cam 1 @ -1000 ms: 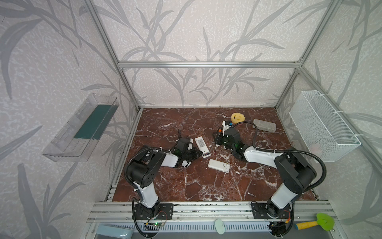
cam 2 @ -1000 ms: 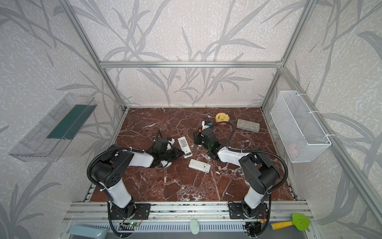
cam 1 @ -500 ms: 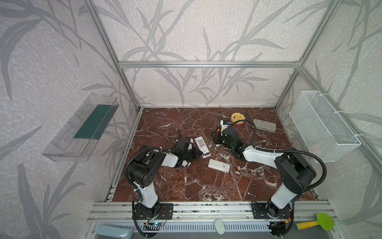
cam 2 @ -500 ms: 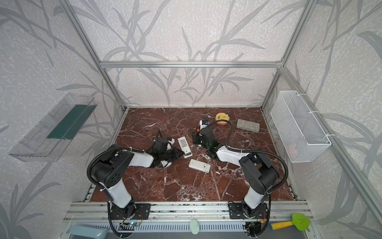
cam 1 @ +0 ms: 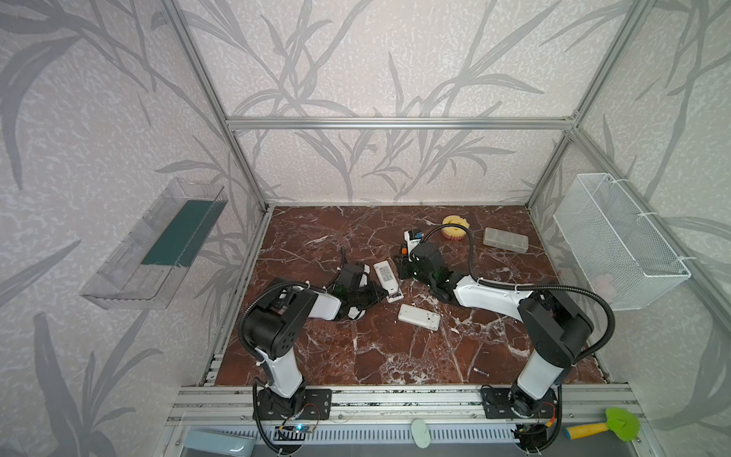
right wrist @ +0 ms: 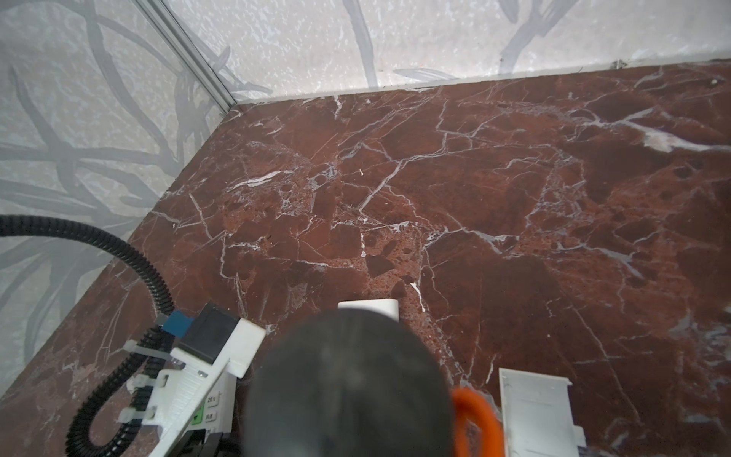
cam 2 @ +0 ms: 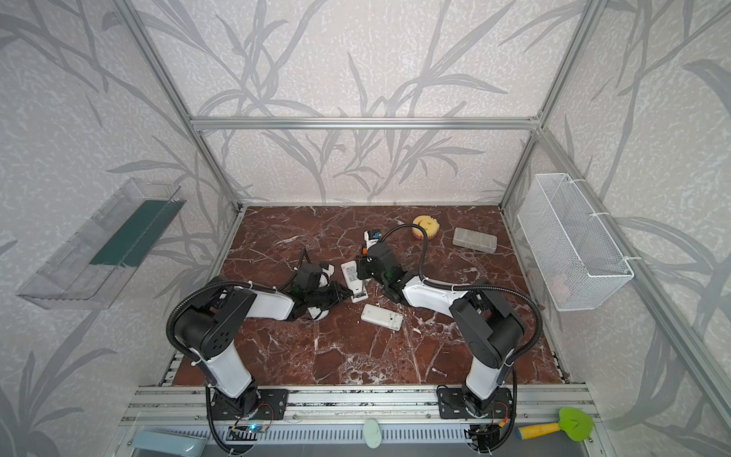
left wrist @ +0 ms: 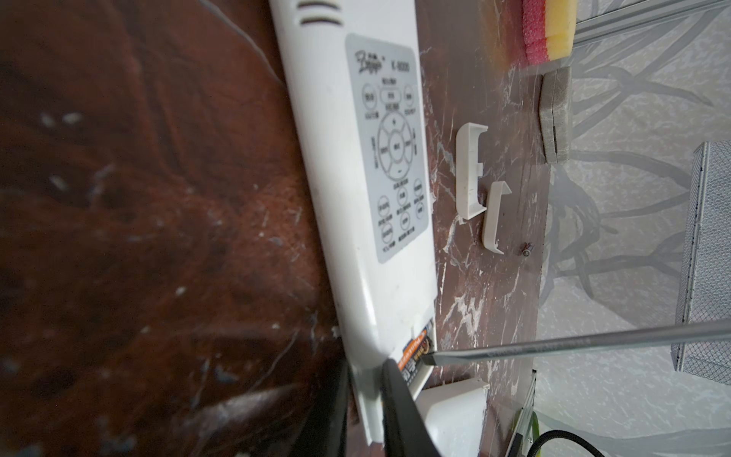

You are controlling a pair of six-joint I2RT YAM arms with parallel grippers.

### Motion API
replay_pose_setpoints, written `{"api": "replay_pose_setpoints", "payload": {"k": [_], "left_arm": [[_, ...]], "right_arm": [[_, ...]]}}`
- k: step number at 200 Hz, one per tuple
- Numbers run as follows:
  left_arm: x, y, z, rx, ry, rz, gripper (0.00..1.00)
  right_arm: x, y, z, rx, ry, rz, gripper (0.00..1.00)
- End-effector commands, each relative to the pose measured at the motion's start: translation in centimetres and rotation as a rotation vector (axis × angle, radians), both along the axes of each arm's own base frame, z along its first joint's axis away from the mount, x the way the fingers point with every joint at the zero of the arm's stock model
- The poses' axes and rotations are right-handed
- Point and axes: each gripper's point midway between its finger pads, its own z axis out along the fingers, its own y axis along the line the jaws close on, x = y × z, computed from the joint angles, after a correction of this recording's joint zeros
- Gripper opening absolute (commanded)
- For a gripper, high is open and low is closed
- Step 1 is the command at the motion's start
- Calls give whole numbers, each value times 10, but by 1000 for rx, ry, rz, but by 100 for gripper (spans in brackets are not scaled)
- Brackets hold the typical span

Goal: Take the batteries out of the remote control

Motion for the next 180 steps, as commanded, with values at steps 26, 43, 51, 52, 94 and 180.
{"api": "replay_pose_setpoints", "payload": {"k": [26, 43, 51, 52, 94, 180], "left_arm": [[-19, 10, -29, 65, 102, 10, 19], [-18, 10, -28, 65, 99, 11, 19], [-18, 11, -28, 67, 101, 12, 19], [-18, 11, -28, 68, 100, 11, 19], [-19, 12, -29, 71, 102, 14, 19], [-20, 12, -29, 67, 104, 15, 19]], "right_arm": [[-12, 10, -17, -241, -41, 60, 0], [-15, 13, -16, -288, -57, 71, 0], [-15, 13, -15, -307, -64, 72, 0], [-15, 12, -15, -309, -65, 72, 0], [-15, 11, -13, -380, -81, 81, 0], [-23, 25, -35, -338, 8, 126, 0]]}}
